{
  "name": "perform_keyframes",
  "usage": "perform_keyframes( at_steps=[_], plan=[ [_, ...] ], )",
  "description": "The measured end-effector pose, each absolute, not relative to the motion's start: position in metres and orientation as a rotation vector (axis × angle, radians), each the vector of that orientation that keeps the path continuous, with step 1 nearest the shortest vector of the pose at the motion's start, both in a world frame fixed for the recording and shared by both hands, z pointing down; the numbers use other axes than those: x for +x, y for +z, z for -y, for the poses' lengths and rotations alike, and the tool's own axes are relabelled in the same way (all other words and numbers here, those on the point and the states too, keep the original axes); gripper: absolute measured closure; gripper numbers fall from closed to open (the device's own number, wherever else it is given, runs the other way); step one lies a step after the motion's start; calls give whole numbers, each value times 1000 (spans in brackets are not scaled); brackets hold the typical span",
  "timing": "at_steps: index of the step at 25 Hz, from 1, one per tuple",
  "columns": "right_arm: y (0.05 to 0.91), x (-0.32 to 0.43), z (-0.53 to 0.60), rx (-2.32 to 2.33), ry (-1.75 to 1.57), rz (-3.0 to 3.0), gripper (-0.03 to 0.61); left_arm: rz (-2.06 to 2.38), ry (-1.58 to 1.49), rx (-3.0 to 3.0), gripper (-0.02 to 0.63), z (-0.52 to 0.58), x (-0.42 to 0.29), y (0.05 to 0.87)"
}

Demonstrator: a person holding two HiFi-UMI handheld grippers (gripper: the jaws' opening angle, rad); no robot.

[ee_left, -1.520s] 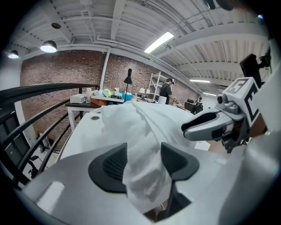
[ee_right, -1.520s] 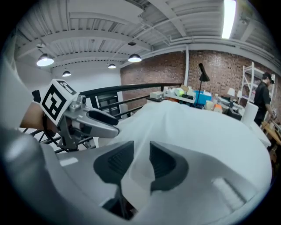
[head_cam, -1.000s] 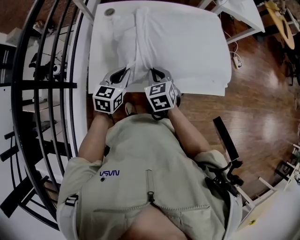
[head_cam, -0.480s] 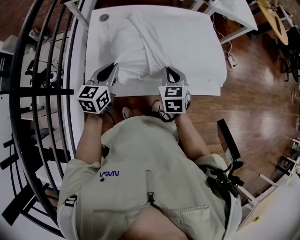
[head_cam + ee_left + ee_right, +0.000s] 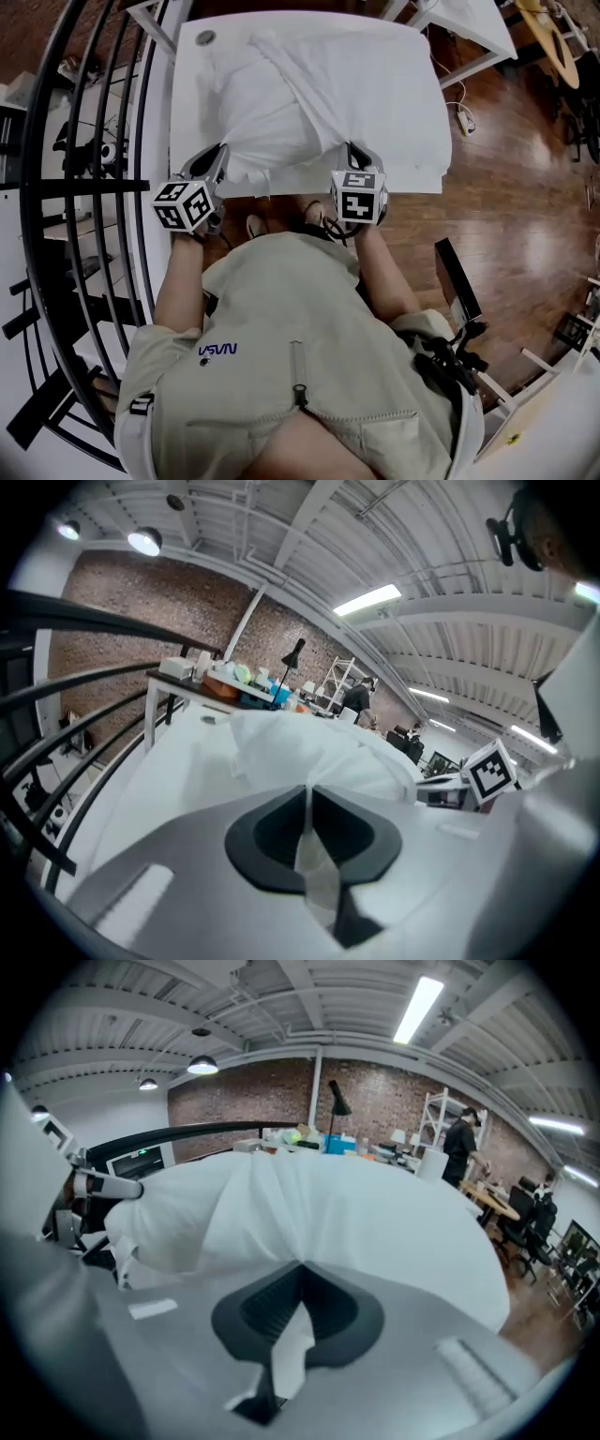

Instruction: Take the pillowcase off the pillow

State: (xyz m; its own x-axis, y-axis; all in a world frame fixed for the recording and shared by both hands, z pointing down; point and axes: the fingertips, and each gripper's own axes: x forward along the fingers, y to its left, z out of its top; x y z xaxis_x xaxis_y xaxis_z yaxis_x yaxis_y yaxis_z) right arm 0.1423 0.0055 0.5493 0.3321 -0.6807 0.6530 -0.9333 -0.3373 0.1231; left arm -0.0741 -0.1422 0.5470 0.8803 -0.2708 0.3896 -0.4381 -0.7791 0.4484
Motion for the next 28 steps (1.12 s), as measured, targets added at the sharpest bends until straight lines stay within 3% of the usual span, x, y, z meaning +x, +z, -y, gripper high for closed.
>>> perform_keyframes(
  at_steps=[6,10,12,20,28],
  plan=[
    [562,134,-7,2014,756,1476,557,488,498,2559,554,119,-67,567],
    [542,131,-5,2008,731,1524,499,434,495,2652,413,108,-56,540],
    [532,129,-2,2011,724,1558,479,440,477,2668,378,108,-53,528],
    [482,130,22,2088,571,1662,476,580,393,2686,351,147,-54,491],
    [427,152,78,2040,340,1779,476,606,442,2800,307,170,1,462]
  ],
)
